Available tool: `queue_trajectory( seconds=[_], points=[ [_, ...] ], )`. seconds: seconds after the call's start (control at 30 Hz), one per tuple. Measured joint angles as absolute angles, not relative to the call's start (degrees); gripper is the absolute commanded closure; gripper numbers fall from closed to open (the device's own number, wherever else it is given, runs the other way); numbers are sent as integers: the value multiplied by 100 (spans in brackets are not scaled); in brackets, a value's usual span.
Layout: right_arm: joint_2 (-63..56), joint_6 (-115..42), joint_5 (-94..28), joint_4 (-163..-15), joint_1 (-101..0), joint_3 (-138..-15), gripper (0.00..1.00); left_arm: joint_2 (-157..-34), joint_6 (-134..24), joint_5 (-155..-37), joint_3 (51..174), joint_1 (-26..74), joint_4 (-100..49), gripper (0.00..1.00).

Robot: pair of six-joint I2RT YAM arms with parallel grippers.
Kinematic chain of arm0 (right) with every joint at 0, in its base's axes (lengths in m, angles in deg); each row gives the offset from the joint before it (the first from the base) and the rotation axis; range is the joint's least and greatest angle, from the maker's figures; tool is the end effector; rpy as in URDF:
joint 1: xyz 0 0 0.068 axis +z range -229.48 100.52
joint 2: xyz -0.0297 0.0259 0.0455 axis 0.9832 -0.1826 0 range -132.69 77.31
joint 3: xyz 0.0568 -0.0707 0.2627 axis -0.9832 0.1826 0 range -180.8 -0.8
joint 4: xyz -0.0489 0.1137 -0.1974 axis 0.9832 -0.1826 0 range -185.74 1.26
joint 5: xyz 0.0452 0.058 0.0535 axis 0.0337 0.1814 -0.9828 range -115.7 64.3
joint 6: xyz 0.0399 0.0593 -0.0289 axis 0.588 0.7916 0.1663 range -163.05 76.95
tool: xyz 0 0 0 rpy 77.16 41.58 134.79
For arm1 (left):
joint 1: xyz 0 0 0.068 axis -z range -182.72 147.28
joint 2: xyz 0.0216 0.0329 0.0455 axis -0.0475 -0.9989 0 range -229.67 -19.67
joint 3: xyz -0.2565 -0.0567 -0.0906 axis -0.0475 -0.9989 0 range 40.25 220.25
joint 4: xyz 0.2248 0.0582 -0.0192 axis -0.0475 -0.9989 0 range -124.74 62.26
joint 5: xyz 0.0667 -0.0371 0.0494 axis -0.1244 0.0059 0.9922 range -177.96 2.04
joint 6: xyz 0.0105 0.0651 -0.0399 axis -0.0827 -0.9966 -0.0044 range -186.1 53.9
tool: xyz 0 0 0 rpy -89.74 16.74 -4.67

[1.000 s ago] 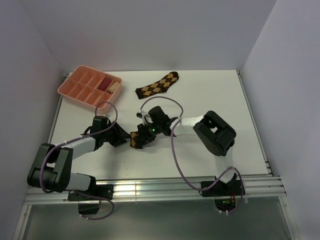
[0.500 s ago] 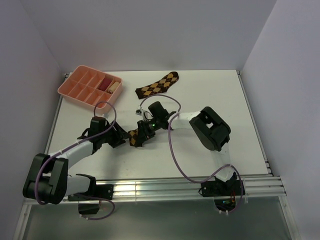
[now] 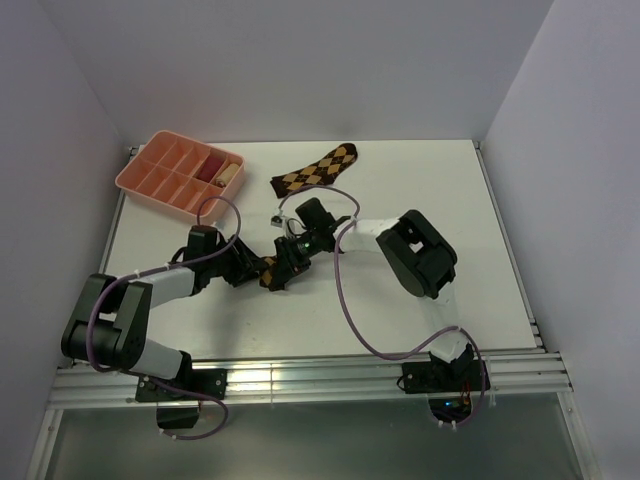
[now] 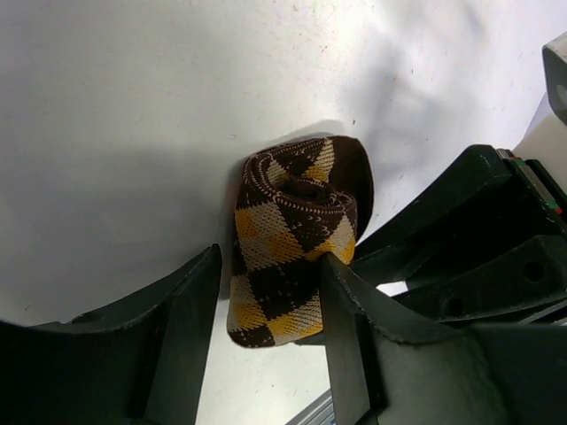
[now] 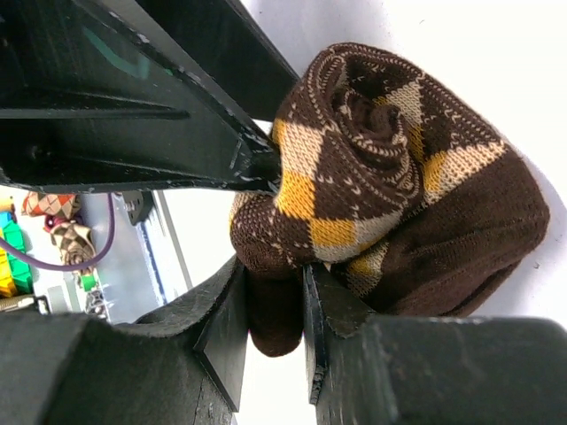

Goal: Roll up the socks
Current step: Roll the sock at the center of the board.

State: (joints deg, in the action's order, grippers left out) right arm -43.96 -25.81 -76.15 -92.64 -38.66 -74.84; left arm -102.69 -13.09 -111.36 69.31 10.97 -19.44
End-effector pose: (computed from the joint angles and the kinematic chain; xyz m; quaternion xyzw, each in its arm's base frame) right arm 0.2862 0.3143 0.1369 -0.3132 0.8061 0.4975 0.0682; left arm 0.2423 -0.0859 0.1467 -0.2331 0.8797 -0.3600 0.2053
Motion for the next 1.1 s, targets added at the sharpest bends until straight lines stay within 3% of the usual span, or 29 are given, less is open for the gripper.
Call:
queue_trajectory(
  seconds=[0.33,0.47,0.8,1.1],
  points=[
    [-4070,-2559,-6846,-9594,-3844,-7458,45,-10348,-1125,-11121,6931,1121,-1774,53],
    [-3395,-2529,-5646,-9673,-3718,-7108,37,-10272,-1097,-10907,6975,1202,-1920,53],
    [-2289,-3036,-2298,-9424,-2539,-6697,30,-10331,-1114,-10430,7466,1469,-2598,54],
    [-2392,-3661,-1139,-9208,-1600,-6710,31,-10396,-1117,-10281,7683,1571,-2915,54]
  ],
)
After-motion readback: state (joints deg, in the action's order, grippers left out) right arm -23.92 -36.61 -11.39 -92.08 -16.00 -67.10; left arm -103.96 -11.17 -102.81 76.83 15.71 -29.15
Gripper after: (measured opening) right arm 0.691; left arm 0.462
